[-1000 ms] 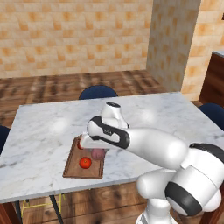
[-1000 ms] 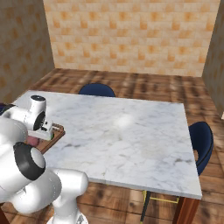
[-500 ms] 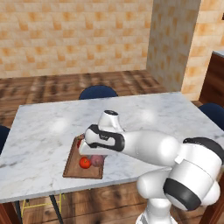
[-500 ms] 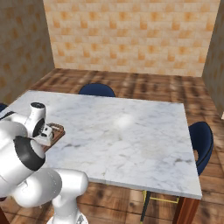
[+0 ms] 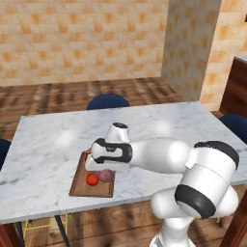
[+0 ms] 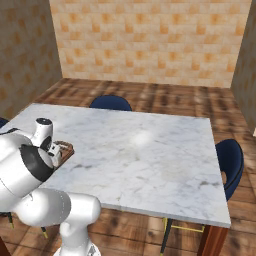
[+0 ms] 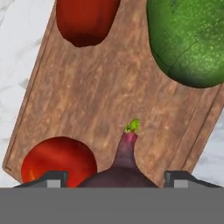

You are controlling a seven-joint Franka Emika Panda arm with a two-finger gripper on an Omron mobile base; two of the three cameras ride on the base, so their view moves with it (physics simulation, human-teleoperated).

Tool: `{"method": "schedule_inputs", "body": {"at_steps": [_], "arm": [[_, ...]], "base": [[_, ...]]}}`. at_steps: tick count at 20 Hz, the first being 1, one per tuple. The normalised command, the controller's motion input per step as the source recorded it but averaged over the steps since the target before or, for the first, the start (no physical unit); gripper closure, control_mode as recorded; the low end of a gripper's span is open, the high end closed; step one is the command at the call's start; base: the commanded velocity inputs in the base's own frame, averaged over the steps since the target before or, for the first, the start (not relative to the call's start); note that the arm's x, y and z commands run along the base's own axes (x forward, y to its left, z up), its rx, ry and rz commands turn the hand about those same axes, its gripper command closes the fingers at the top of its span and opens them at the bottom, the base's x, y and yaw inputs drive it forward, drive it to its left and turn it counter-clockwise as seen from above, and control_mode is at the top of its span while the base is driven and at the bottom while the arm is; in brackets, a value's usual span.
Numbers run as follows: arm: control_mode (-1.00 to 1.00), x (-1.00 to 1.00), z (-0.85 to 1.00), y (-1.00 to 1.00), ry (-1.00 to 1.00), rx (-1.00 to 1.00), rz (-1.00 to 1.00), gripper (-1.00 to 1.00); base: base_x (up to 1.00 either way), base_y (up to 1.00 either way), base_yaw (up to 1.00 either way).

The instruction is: Place the avocado, onion, tomato, and bell pepper on the cutting board.

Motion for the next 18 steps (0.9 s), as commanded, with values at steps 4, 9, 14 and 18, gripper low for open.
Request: {"method": "schedule_inputs", "body": {"at_steps": [4, 9, 14, 18], "arm": [[-1.00, 0.04, -0.50, 0.28, 0.00, -0.03, 0.00, 1.00], [-1.00, -0.02, -0.53, 0.07, 0.00, -0.04, 0.00, 1.00], [-1.00, -0.26, -0.62, 0.03, 0.00, -0.06, 0.00, -1.00], [-1.00, -0.54, -0.24, 0.06, -0.08, -0.03, 0.02, -1.00]], "base": [[0.00, 0.00, 0.00], [0.00, 0.00, 0.00], [0.00, 0.00, 0.00], [0.00, 0.00, 0.00]]}}
